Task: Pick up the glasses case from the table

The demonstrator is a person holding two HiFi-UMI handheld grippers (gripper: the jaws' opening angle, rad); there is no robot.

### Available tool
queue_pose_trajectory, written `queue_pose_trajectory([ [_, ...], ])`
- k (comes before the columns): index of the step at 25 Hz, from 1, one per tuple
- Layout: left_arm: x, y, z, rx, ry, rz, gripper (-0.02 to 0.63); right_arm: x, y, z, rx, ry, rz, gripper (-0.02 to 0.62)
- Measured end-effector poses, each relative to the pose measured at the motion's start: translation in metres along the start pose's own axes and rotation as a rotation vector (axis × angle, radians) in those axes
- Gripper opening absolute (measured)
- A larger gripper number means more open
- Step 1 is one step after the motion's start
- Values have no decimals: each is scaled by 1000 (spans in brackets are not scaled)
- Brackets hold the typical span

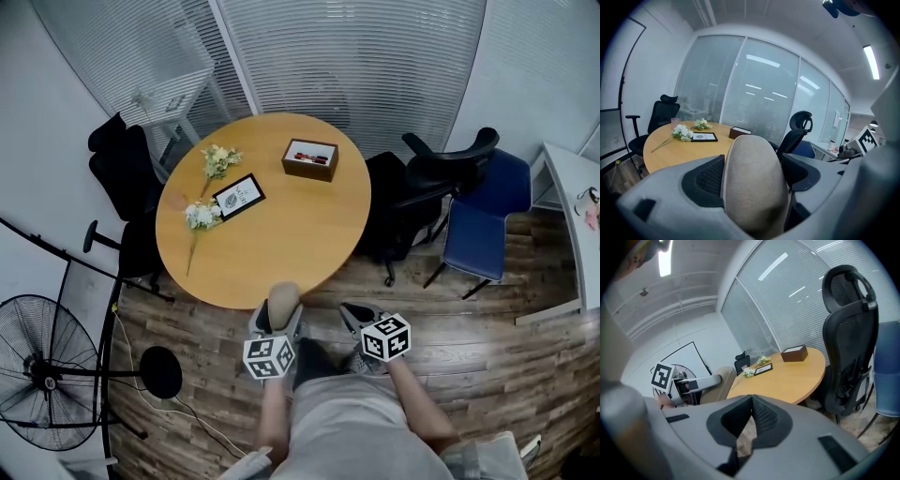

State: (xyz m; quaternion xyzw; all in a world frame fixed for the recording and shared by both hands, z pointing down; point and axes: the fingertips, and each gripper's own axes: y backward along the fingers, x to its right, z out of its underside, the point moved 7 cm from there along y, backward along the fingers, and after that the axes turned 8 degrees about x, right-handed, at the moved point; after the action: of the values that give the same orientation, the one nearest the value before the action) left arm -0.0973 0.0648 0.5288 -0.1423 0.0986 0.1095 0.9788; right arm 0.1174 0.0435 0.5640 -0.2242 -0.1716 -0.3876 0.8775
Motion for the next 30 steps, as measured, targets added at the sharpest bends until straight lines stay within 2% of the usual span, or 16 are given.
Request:
queue_pose_trajectory([
  [19,6,12,8,-11,-3,-1,362,-9,7,14,-17,4,-11,-3],
  [25,10,15,9,-13,-2,7,362,-9,15,10,15,47,6,-3],
  [30,15,16,12,-17,-2,12,362,-5,18,12,19,32,13,-3],
])
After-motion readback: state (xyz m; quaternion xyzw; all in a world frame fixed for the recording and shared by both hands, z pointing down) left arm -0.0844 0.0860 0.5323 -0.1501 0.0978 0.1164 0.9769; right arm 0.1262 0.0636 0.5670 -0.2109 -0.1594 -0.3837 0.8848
